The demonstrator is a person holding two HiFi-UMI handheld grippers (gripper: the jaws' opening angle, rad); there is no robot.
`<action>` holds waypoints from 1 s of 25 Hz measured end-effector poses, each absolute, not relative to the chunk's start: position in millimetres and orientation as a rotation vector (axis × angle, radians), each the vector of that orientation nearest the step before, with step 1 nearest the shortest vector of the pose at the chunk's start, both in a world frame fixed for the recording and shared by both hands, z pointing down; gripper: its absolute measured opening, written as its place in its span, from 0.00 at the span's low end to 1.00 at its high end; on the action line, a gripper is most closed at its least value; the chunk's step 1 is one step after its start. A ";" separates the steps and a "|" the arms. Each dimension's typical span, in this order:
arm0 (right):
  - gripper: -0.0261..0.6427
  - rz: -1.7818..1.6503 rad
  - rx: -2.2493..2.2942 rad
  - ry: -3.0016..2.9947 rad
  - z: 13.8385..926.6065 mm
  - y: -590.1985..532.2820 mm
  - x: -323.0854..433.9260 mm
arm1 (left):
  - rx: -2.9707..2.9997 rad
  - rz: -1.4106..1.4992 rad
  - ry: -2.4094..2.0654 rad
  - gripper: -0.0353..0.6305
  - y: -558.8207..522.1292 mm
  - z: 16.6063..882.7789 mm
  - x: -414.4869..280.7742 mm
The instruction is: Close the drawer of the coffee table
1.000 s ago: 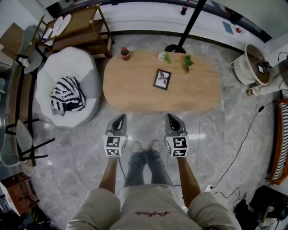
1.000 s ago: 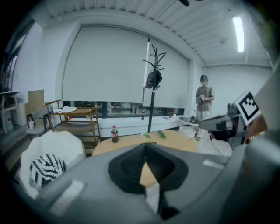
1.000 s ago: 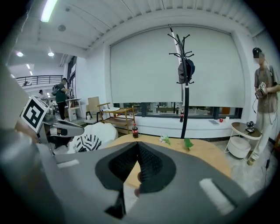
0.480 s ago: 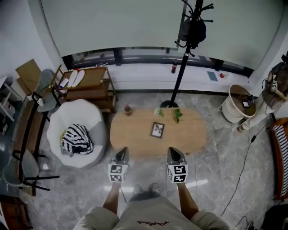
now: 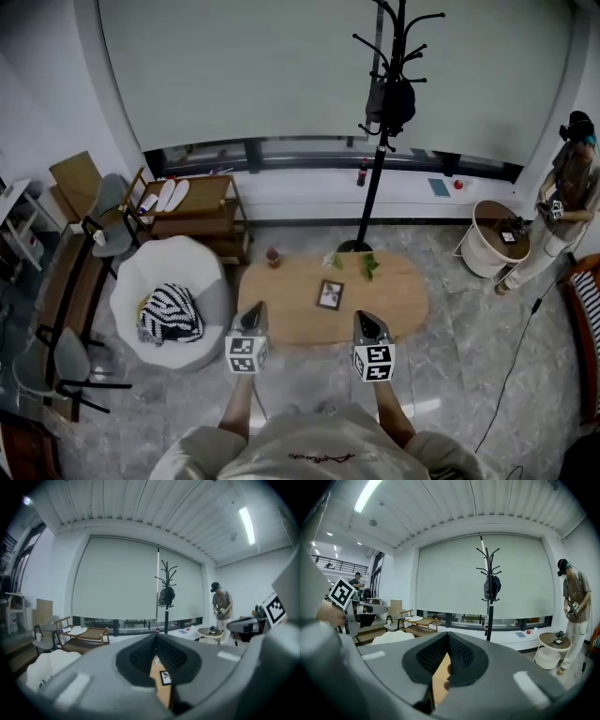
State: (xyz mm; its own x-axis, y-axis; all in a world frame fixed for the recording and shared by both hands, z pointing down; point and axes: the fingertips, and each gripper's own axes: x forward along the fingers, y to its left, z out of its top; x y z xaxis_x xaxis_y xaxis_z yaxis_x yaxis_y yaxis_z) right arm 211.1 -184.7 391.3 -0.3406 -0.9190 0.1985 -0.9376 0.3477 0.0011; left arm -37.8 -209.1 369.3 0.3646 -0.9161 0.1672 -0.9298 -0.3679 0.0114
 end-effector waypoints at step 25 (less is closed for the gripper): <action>0.05 0.126 1.716 -2.481 364.4 -231.0 207.0 | 2.570 0.195 -1.675 0.05 -241.2 356.9 -17.0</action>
State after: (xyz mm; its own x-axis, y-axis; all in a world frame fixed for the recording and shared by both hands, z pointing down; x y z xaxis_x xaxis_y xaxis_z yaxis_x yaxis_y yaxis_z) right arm 207.0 -231.0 364.4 -0.3491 -0.9255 0.1471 -0.9356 0.3531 0.0010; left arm -17.0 -241.2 356.9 0.3990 -0.9058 0.1427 -0.9144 -0.4047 -0.0123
